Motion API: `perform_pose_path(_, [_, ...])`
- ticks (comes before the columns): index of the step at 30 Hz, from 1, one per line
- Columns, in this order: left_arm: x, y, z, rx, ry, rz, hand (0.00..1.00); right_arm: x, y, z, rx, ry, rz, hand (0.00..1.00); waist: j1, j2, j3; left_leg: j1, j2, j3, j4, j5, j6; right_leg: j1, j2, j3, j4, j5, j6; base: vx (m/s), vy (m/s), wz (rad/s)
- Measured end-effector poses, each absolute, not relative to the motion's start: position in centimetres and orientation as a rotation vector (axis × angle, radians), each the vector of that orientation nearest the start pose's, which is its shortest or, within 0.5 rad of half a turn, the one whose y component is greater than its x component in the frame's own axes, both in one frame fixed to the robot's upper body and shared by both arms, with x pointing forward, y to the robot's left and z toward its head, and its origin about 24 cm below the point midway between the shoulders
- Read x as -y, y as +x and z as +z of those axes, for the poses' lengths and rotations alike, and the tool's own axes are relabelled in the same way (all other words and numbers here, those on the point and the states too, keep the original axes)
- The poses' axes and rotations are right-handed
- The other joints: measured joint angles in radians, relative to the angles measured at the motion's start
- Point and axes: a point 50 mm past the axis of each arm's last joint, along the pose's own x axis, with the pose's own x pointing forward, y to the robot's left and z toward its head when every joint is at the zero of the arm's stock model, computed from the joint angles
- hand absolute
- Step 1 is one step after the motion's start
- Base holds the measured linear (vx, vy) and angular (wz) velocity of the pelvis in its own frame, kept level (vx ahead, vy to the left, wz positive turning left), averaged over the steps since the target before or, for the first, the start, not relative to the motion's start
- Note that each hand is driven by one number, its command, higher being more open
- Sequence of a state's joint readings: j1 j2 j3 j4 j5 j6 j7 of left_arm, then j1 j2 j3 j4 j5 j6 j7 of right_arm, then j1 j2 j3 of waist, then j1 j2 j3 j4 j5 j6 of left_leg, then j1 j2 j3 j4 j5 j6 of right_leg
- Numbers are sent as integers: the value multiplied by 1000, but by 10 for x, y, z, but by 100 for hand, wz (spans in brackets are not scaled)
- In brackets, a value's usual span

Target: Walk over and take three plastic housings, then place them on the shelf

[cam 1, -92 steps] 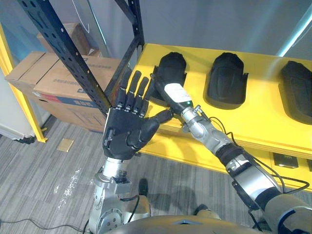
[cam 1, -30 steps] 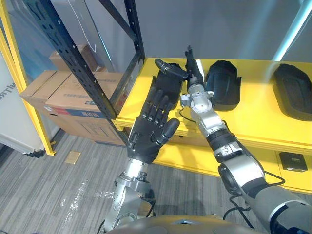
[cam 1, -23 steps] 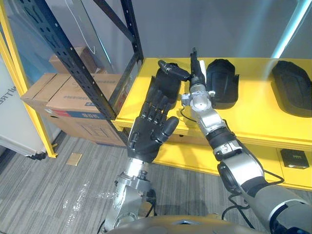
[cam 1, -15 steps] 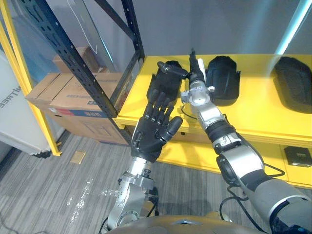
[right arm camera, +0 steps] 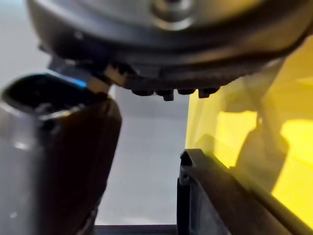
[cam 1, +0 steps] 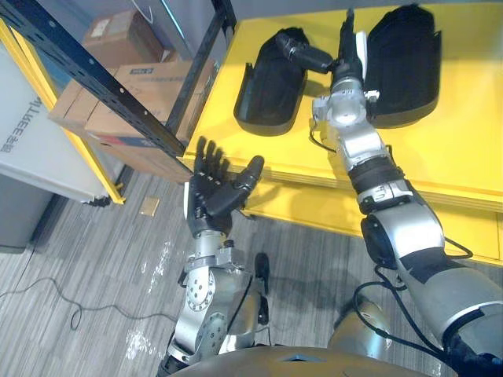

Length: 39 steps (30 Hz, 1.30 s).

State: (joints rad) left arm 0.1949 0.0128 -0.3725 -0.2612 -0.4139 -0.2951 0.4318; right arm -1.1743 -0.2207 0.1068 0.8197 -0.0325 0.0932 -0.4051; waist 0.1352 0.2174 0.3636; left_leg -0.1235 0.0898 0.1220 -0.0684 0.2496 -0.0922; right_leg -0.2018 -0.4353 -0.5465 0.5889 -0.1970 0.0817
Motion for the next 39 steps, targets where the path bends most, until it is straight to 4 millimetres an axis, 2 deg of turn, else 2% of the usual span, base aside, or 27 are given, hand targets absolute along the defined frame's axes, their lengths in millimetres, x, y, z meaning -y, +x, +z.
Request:
perform_pose_path(2, [-112,205,56,96,-491,253,100,131,414,264,361,-307,-295,100,9,1,33,-10,-4,-9,10,0,0,2,-6,-8,6,-9,3,21,-77,15])
perform_pose_path(7, [-131,201,4,-107,-318,402,100,137,412,268,390,-280,-357,100,30,-1,77,-15,-13,-9,11,-1,0,-3,-21,-5,23,-23,4,4,-41,5])
perform_pose_path(9, [-144,192,-16,-186,-274,466,100,139,411,270,409,-273,-381,100,40,-7,86,-18,-15,-9,12,-1,-1,-8,-26,-4,30,-34,4,-9,-51,3])
perform_pose_path(11, [-149,185,-25,-215,-222,481,100,144,411,271,412,-277,-407,100,48,-8,86,-18,-22,-11,12,-2,0,-9,-36,-4,40,-39,4,-13,-40,6])
perform_pose_path(15, [-156,171,-41,-267,-163,491,100,152,410,268,409,-288,-434,100,57,-8,88,-18,-25,-9,12,-10,4,-8,-37,-1,39,-38,6,-25,-34,2])
perform_pose_path(27, [-154,154,-73,-385,-126,426,100,155,409,261,416,-317,-502,100,57,-25,98,11,-16,9,10,-12,-1,19,-20,8,6,-15,16,4,-42,-4])
perform_pose_path(39, [-149,144,-90,-466,-123,367,100,162,407,262,420,-281,-569,100,57,-31,101,13,-11,16,4,-13,-2,25,-9,8,-17,-1,19,0,-20,-1])
